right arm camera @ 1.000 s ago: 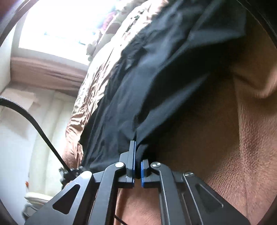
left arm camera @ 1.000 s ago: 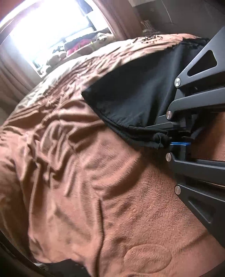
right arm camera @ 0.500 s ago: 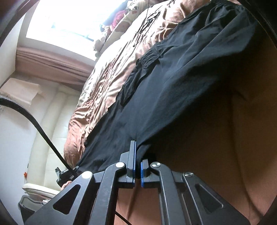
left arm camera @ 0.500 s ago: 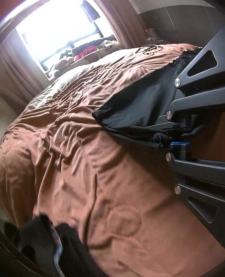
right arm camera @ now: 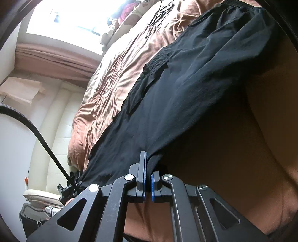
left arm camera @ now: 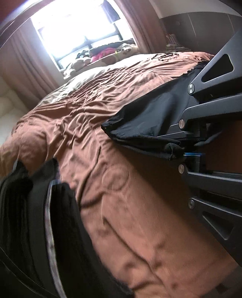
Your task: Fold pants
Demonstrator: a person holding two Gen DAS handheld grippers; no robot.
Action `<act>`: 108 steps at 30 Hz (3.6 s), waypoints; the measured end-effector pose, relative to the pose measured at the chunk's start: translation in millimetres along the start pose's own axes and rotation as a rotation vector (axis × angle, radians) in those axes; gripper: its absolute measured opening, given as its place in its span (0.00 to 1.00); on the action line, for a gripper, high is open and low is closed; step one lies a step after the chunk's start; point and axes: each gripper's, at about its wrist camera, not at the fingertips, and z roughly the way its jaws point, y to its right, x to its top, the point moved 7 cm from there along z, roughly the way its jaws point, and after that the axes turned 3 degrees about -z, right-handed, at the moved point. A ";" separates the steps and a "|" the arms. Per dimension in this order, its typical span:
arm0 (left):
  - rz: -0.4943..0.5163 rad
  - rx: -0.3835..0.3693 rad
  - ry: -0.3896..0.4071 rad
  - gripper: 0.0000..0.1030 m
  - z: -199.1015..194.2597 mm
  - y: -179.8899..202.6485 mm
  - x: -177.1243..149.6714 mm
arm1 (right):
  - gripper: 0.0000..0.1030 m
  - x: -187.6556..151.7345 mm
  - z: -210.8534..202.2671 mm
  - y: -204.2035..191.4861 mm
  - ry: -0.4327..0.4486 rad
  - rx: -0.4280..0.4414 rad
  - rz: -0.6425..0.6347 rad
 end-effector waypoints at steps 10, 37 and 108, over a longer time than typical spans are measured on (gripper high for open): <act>-0.034 0.006 0.004 0.08 -30.9 -47.5 -2.8 | 0.01 -12.9 2.6 -8.7 -0.040 -0.005 -0.001; -0.035 0.090 -0.049 0.50 -35.4 -98.6 -30.1 | 0.48 -3.1 -5.0 -6.9 -0.121 -0.057 -0.156; -0.130 -0.013 0.002 0.13 -19.3 -99.0 -35.5 | 0.53 35.7 -92.3 18.6 0.153 -0.218 -0.088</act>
